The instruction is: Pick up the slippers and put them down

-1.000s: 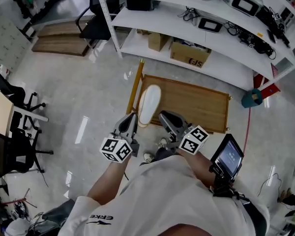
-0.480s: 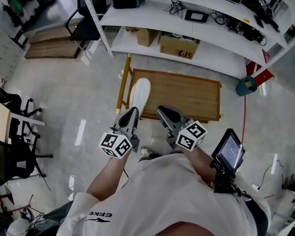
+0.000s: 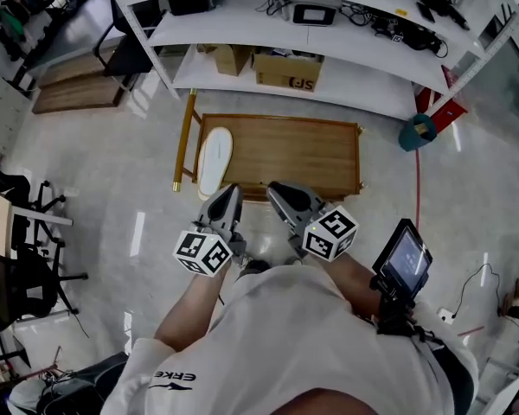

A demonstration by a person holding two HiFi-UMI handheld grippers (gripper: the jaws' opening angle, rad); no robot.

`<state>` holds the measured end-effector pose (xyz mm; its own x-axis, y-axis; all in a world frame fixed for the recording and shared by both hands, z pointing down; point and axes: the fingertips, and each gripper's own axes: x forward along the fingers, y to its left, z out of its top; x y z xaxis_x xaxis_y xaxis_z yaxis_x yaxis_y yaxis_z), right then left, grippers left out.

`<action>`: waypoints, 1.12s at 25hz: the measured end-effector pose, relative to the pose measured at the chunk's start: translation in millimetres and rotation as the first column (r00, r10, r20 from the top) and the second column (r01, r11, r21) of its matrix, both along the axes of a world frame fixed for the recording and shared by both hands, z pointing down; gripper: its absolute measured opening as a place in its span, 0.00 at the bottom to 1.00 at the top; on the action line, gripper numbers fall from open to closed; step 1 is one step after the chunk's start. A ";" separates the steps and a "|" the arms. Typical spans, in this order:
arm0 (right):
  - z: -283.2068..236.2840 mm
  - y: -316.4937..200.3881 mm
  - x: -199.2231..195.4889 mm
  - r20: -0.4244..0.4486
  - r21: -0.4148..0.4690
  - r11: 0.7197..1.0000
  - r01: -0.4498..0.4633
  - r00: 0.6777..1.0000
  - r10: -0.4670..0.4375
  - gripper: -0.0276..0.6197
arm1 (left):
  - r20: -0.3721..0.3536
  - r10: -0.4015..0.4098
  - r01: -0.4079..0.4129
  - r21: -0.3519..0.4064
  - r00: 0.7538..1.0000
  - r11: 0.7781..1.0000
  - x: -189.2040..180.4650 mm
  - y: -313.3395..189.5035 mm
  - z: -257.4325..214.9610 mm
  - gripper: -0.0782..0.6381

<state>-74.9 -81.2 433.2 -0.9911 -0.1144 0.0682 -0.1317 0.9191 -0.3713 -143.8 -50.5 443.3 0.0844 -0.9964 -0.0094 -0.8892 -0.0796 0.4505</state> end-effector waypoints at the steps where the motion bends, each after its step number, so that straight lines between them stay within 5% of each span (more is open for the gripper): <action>1: 0.9 -0.1 8.4 -0.004 -0.002 1.000 -0.005 1.000 0.005 0.09 | 0.000 0.002 -0.002 -0.001 1.000 1.000 8.4 0.1 0.1 0.11; 16: 12.9 -9.1 97.3 -0.045 -0.031 0.992 -0.122 0.992 0.121 0.05 | 0.009 0.050 -0.050 -0.006 0.999 0.999 94.1 3.1 0.5 0.11; 28: 3.8 -3.3 92.6 -0.045 -0.018 0.982 -0.187 0.982 0.186 0.05 | 0.018 0.114 -0.114 0.005 0.993 0.993 87.8 4.9 -11.0 0.11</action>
